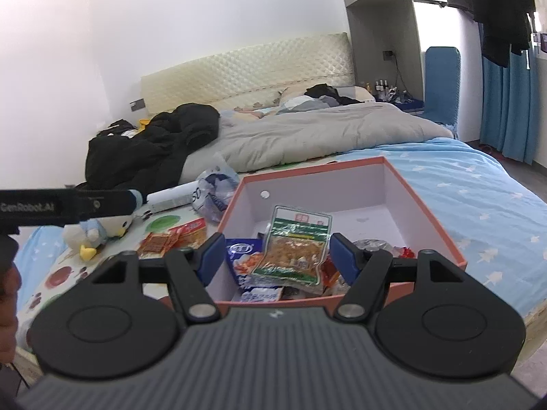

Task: Organize snacks
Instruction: 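Move both tools back toward the remaining snack packets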

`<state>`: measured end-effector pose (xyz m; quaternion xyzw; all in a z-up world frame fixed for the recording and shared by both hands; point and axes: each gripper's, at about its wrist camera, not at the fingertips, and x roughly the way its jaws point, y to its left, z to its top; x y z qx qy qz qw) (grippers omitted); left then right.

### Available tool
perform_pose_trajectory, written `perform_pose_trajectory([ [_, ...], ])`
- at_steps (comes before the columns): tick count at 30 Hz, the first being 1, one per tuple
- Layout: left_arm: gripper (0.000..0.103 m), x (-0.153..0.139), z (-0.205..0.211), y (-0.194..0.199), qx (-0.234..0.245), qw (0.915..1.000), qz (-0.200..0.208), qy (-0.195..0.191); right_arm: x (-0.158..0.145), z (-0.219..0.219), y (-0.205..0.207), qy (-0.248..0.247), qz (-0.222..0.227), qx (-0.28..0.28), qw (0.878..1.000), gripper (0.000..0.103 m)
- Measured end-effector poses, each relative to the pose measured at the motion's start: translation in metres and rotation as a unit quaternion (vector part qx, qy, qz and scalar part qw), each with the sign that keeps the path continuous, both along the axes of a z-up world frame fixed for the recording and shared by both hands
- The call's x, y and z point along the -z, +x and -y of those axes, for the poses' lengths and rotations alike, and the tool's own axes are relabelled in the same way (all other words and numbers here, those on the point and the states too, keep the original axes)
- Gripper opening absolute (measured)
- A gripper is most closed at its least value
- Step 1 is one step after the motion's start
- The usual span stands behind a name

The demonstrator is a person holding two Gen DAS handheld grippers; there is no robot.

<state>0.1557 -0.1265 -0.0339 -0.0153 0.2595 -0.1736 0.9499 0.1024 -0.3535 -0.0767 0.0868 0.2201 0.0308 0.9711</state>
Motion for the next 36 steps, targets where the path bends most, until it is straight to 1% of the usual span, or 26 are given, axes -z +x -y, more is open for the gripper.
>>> perform_pose_trajectory([
  [7, 0.087, 0.011, -0.024, -0.01, -0.019, 0.9998, -0.012, -0.001, 0.003, -0.022, -0.006, -0.005, 0.005, -0.016, 1.0, 0.069],
  [14, 0.087, 0.016, -0.049, -0.017, -0.044, 0.9988, -0.019, 0.0, 0.01, -0.05, -0.003, -0.004, -0.008, -0.042, 0.999, 0.069],
  [20, 0.087, 0.023, -0.072, -0.023, -0.066, 0.9975, -0.027, 0.001, 0.012, -0.071, -0.003, -0.006, -0.008, -0.063, 0.998, 0.069],
  [23, 0.087, 0.029, -0.087, -0.026, -0.083, 0.9958, -0.037, 0.007, 0.016, -0.084, -0.002, -0.011, -0.012, -0.071, 0.997, 0.069],
  [27, 0.087, 0.04, -0.108, -0.028, -0.107, 0.9928, -0.052, 0.01, 0.023, -0.104, 0.002, -0.001, -0.017, -0.092, 0.996, 0.069],
  [32, 0.087, 0.059, -0.127, -0.018, -0.126, 0.9898, -0.066, 0.015, 0.028, -0.121, 0.01, -0.008, -0.018, -0.116, 0.993, 0.069],
  [36, 0.087, 0.076, -0.137, 0.005, -0.125, 0.989, -0.076, 0.019, 0.033, -0.131, 0.026, -0.01, -0.018, -0.124, 0.992, 0.069],
])
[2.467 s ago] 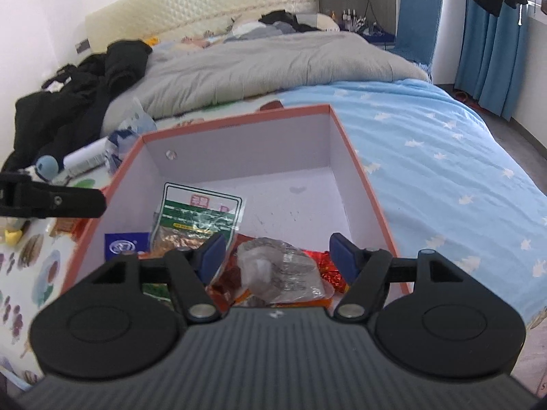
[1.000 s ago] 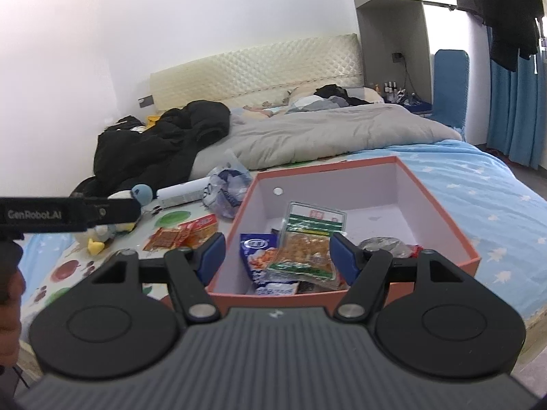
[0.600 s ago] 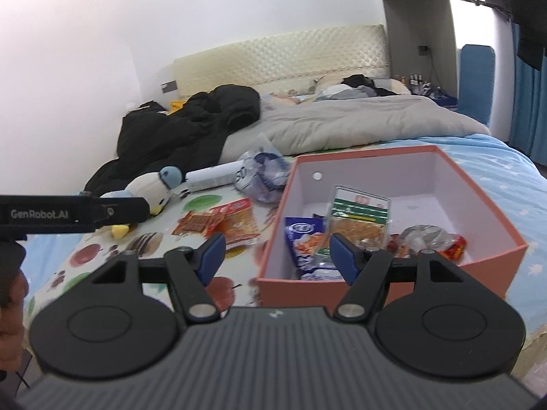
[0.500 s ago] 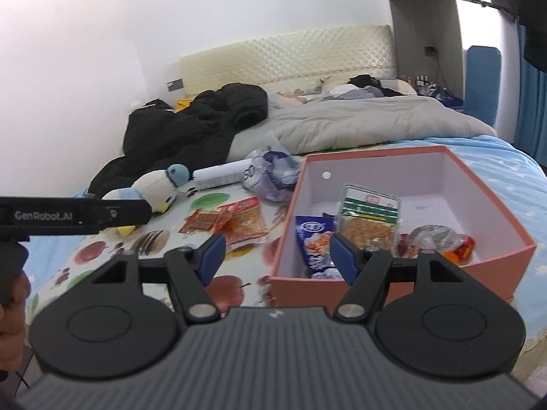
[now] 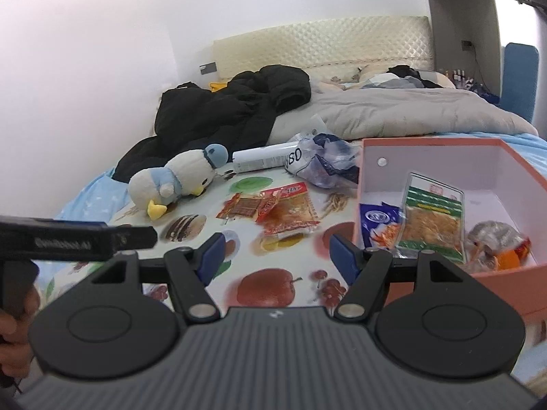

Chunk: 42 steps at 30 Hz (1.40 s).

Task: Organize snacks
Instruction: 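Move both tools back toward the remaining snack packets, then grasp spicy-strip packet with left tool while right tool grasps red-label packet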

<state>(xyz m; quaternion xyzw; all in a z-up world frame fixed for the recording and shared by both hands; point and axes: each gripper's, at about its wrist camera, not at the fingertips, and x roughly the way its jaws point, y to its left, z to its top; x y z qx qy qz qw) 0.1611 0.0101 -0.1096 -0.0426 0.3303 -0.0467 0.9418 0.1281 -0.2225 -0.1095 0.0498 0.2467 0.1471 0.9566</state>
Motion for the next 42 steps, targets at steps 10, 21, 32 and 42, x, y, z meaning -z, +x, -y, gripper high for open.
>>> perform_pose_trajectory([
  [10, 0.087, 0.059, -0.042, 0.127, -0.015, 0.9978, -0.05, -0.041, 0.033, -0.044, 0.051, -0.039, 0.018, -0.034, 0.999, 0.069],
  [21, 0.087, 0.106, -0.037, 0.243, 0.006, 0.9963, -0.084, -0.016, 0.087, -0.072, 0.129, -0.072, -0.006, -0.028, 0.997, 0.069],
  [32, 0.085, 0.128, -0.02, 0.297, 0.042, 0.9944, -0.092, 0.031, 0.12, -0.08, 0.187, -0.104, -0.023, -0.024, 0.994, 0.072],
  [42, 0.063, 0.143, -0.023, 0.311, 0.019, 0.9922, -0.118, 0.037, 0.136, -0.084, 0.213, -0.098, -0.064, -0.04, 0.992, 0.073],
])
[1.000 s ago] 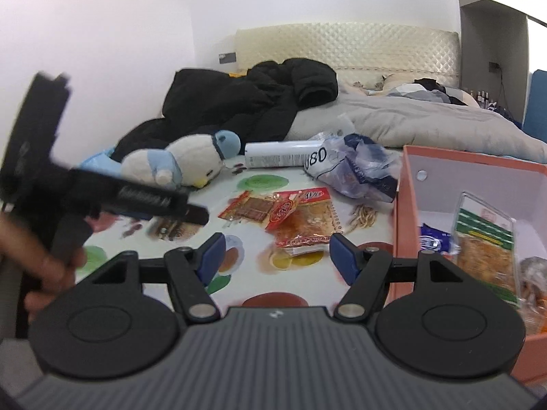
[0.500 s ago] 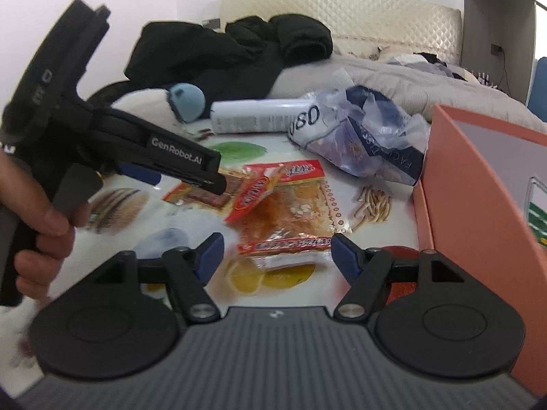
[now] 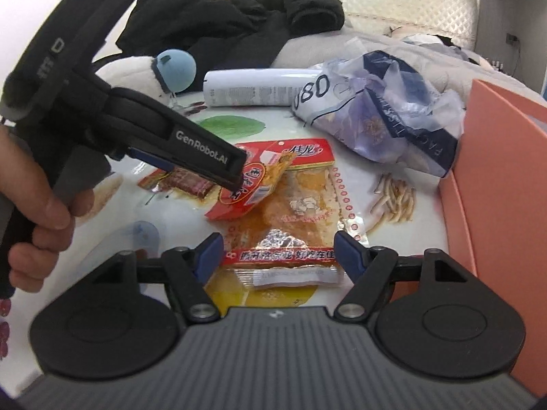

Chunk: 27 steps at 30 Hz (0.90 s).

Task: Organize snacks
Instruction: 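Grasp spicy-strip packet with left tool while right tool grasps red-label packet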

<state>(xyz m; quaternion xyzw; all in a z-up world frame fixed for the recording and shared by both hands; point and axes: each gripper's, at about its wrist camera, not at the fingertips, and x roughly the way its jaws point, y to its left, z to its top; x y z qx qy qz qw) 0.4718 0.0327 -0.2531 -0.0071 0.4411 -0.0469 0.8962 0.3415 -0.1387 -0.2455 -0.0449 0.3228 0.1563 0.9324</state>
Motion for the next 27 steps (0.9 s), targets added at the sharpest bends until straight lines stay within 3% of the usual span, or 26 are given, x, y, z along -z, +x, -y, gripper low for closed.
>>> perform_pose_trajectory([
  [3, 0.058, -0.003, -0.004, -0.003, 0.0, 0.9999, -0.009, -0.01, 0.001, 0.001, 0.002, 0.005, -0.012, -0.001, 1.0, 0.067],
  [7, 0.057, -0.004, 0.002, -0.017, 0.004, 0.9999, -0.011, 0.013, -0.001, -0.003, -0.004, -0.008, -0.009, -0.009, 1.0, 0.055],
  [9, 0.057, -0.004, 0.0, -0.026, 0.002, 0.9999, -0.01, 0.006, -0.001, -0.007, -0.012, -0.016, -0.004, -0.016, 1.0, 0.039],
  [18, 0.057, -0.006, -0.014, -0.085, -0.02, 0.9997, -0.011, -0.008, -0.003, -0.01, -0.038, -0.031, -0.007, -0.025, 0.999, 0.033],
  [19, 0.057, -0.007, -0.015, -0.093, -0.02, 0.9997, -0.011, -0.009, -0.004, -0.01, -0.042, -0.031, -0.008, -0.028, 0.999, 0.03],
  [21, 0.057, -0.007, -0.017, -0.109, -0.021, 0.9997, -0.013, -0.008, -0.004, -0.01, -0.051, -0.031, -0.013, -0.035, 0.999, 0.016],
  [27, 0.057, -0.01, -0.024, -0.164, -0.041, 0.9991, -0.013, -0.004, -0.006, -0.008, -0.079, -0.024, -0.023, -0.041, 0.999, 0.011],
])
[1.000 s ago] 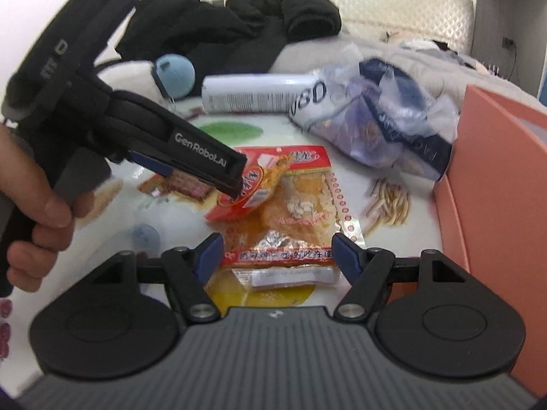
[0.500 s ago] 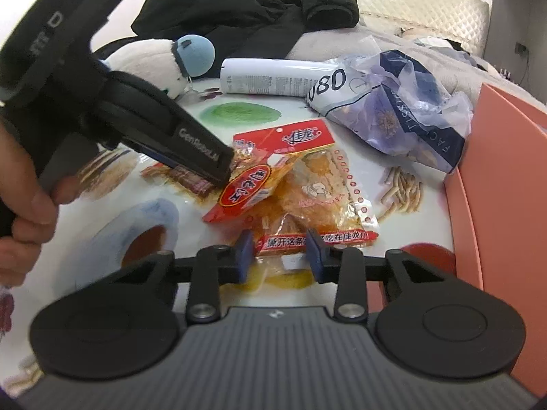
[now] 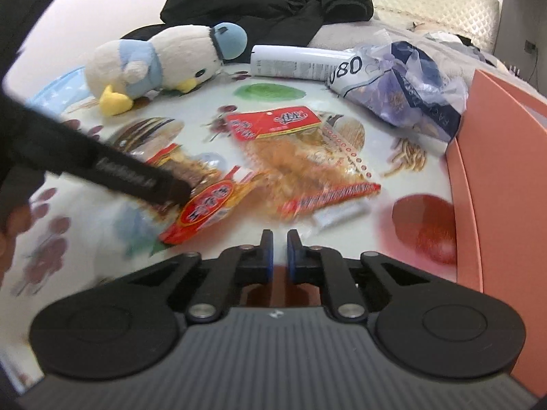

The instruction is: Organize snacks

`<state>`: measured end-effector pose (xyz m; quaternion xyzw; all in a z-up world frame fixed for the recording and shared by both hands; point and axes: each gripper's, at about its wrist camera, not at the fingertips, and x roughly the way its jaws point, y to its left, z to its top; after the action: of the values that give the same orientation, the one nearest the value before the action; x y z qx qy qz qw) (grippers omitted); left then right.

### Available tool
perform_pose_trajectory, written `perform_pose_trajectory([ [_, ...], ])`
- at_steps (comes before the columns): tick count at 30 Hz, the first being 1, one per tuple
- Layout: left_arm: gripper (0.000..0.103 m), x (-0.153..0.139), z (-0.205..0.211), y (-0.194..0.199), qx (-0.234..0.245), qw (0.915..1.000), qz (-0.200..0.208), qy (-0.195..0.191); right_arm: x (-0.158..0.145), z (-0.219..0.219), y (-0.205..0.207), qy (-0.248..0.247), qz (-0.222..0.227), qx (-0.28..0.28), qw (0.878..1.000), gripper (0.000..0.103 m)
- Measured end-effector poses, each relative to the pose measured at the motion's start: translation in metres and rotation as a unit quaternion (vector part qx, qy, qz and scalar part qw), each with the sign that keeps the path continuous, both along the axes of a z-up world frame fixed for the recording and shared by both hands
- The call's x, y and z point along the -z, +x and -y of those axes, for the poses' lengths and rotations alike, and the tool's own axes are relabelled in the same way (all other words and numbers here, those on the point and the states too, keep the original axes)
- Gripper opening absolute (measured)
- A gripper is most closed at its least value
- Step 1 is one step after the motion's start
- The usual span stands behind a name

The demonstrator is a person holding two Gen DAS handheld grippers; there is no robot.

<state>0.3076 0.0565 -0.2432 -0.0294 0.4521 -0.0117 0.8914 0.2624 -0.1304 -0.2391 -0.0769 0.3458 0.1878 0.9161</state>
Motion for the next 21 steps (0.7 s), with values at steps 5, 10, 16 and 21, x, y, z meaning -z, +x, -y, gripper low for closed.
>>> perform_pose_trajectory([
  [5, 0.057, -0.003, -0.012, -0.027, -0.02, 0.9996, -0.002, -0.019, -0.004, 0.003, -0.011, 0.003, -0.007, -0.005, 1.0, 0.011],
  [10, 0.057, -0.006, -0.018, -0.042, -0.031, 0.9991, -0.002, -0.029, -0.008, 0.007, -0.017, 0.024, -0.015, -0.002, 1.0, 0.011],
  [16, 0.057, -0.007, -0.025, -0.053, -0.044, 0.9975, 0.002, -0.056, -0.016, 0.011, -0.022, 0.051, -0.018, 0.008, 0.999, 0.013],
  [21, 0.057, -0.006, -0.03, -0.058, -0.05, 0.996, 0.009, -0.074, -0.023, 0.027, -0.014, 0.146, -0.059, 0.018, 0.987, 0.046],
])
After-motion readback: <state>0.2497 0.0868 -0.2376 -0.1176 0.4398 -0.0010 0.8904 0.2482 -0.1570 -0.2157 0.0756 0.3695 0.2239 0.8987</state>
